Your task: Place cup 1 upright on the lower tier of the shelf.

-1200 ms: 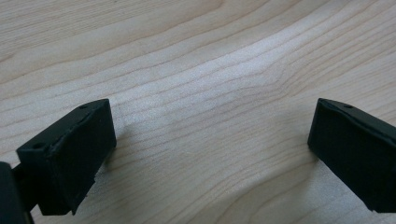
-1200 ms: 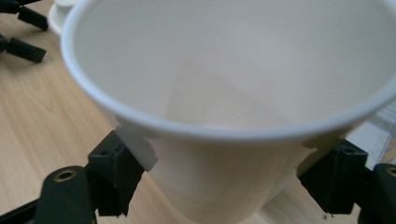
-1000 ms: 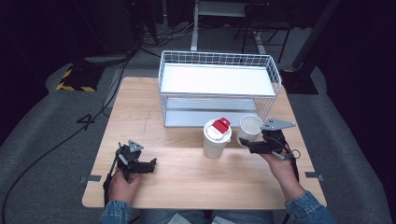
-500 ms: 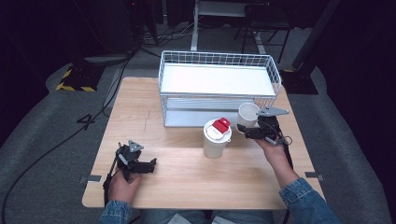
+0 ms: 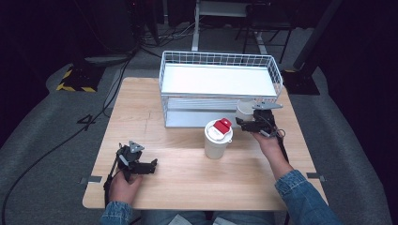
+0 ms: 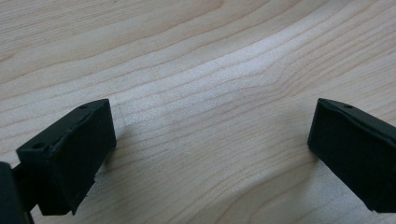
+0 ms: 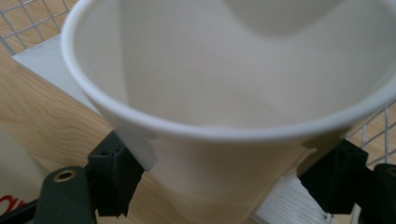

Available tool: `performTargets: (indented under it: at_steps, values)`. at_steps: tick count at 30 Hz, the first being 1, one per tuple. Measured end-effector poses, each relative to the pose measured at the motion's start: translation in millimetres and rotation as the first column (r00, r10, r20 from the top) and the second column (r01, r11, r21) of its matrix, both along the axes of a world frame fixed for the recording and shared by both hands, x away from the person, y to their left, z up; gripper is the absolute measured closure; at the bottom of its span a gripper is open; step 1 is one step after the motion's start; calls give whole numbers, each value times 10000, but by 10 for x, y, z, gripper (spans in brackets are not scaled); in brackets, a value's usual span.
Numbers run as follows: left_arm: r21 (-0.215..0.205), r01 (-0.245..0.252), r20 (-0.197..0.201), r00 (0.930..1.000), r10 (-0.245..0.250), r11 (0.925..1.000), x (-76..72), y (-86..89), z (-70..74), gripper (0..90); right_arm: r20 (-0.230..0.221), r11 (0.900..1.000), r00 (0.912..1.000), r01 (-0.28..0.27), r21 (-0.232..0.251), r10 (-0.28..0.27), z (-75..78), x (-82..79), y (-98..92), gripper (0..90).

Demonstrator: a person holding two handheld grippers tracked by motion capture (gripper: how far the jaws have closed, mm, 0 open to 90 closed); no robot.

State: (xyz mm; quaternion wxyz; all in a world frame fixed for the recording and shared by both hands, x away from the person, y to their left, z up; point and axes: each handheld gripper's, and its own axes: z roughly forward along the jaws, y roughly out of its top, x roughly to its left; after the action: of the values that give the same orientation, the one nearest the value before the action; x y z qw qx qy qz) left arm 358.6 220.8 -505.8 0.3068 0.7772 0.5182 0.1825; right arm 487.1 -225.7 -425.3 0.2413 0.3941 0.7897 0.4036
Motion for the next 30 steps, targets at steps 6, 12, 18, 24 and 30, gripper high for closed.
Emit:
performTargets:
  at_steps: [6,12,18,24,30]
  values:
    - [3,3,2,10000,-3,10000,0,0,0,14,23,9998,9998,212,31,-212,-86,90,32,230]
    - [5,3,1,10000,-3,10000,0,0,0,14,144,9983,9983,562,173,-564,-183,184,28,231]
    - [1,4,0,10000,-4,10000,0,0,0,15,252,9969,9971,704,343,-713,-242,236,39,230]
    - [1,3,-1,10000,-3,10000,0,0,0,14,417,9972,9966,704,267,-715,-277,266,71,230]
    - [2,2,0,10000,-2,10000,0,0,0,14,354,9962,9958,841,237,-849,-341,321,97,230]
